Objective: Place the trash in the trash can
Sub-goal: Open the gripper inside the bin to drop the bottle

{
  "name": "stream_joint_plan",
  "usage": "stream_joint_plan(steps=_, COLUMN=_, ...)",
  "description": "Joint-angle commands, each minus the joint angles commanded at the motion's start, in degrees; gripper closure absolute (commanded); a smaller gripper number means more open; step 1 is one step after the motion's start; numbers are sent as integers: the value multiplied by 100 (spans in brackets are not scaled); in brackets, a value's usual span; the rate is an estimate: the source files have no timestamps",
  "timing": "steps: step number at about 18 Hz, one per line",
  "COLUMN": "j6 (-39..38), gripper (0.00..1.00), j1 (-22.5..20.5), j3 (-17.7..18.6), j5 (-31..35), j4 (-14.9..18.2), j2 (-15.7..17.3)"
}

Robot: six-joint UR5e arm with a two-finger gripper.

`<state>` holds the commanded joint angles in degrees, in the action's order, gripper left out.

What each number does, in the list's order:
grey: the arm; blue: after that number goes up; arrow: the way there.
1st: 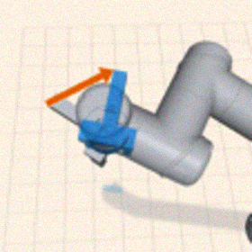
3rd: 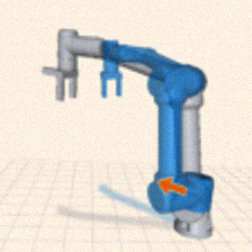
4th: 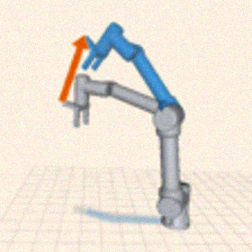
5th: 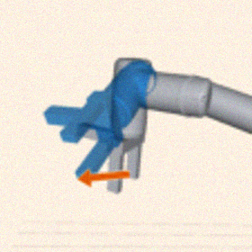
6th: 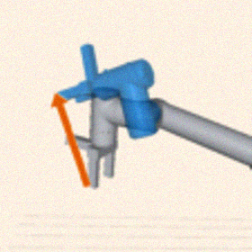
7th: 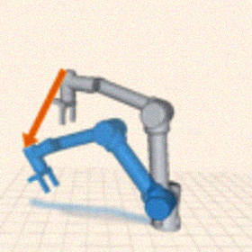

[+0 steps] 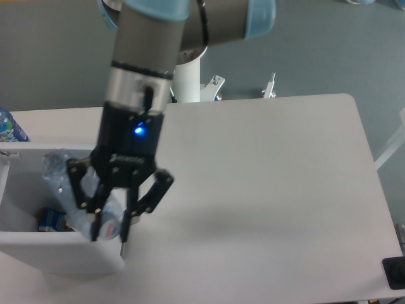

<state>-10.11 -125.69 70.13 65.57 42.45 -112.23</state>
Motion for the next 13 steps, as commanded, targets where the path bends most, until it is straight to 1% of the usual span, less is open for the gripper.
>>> stream_joint_plan(steps=1, j6=26, gripper=77, j1=9, j3=35, j5=0, j4=0, j2=-18)
stream_joint_plan(steps=2, j6=79, gripper=72, j1=44, j3=53, j5=0, j4=0, j2=-27)
stream_joint_plan(steps=3, j6=140, gripper=64, j1=97, j3=88, j5=0, j4=0, j2=-27)
stream_joint_plan(steps=4, j6=245, gripper=37, j1=106, j3=166, j5=0, j4=0, j2=-9)
stream_joint_plan(steps=5, j6=481, gripper=0, j1=106, j3=228, j5=0, j4=-9, j2=34)
stream_joint_plan(steps=7, j6=1026, gripper=0, j1=106, j3=395, j5=-9, j4=0, j2=184)
stream_joint_plan(steps=8, j6=1168, gripper=0, j1=106, j3=404, j5=-9, j4=0, j2=228)
stream_joint_plan(steps=10, j6=1213, gripper=0, j1=19, j3=387, j5=0, j4=-9, j2=333)
stream_joint_plan(steps=11, j6=1239, gripper=0, j1=-95, j3=396, j5=9, j4=-9, j2=403)
stream_joint_plan(steps=13, j6=1580, gripper=0, j1=-350, j3=396, j5=18, j4=9, j2=570)
